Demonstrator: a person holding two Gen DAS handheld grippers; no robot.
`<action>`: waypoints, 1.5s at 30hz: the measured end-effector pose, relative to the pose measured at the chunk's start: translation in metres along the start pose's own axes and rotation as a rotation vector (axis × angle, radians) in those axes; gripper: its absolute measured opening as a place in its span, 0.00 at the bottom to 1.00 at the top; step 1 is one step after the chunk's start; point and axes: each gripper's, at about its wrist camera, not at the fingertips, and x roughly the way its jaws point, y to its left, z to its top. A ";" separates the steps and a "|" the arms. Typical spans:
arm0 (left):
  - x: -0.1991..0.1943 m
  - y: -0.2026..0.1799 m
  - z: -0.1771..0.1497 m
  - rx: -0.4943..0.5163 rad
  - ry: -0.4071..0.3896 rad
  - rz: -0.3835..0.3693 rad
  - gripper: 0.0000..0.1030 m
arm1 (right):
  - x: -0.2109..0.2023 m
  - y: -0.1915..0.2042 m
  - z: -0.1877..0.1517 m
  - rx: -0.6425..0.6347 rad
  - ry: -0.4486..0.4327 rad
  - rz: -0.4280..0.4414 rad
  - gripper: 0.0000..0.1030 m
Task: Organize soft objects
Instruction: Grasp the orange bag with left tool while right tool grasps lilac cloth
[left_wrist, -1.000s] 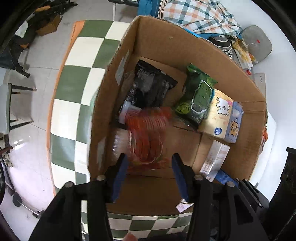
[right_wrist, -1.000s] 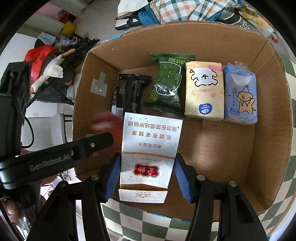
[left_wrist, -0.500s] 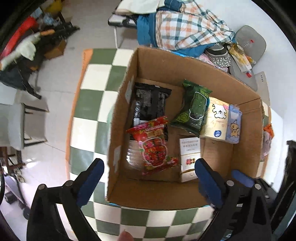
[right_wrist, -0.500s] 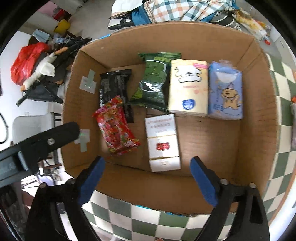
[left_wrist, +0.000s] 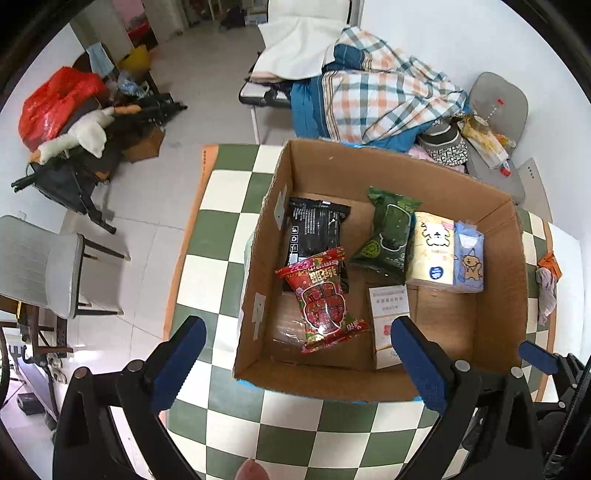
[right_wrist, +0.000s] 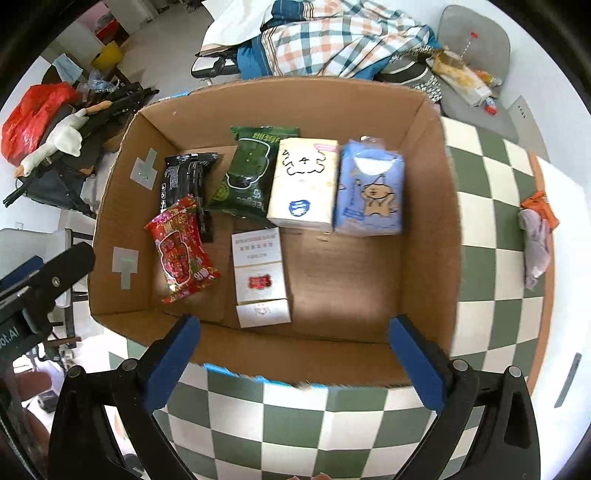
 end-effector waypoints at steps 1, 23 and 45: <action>-0.004 -0.002 -0.003 0.005 -0.010 0.004 0.99 | -0.004 -0.001 -0.002 -0.004 -0.008 -0.002 1.00; -0.109 -0.094 -0.014 0.134 -0.168 -0.040 0.99 | -0.121 -0.100 -0.041 0.138 -0.173 0.211 1.00; 0.095 -0.400 0.038 0.515 0.092 0.204 0.99 | 0.072 -0.396 0.058 0.252 0.160 -0.072 0.93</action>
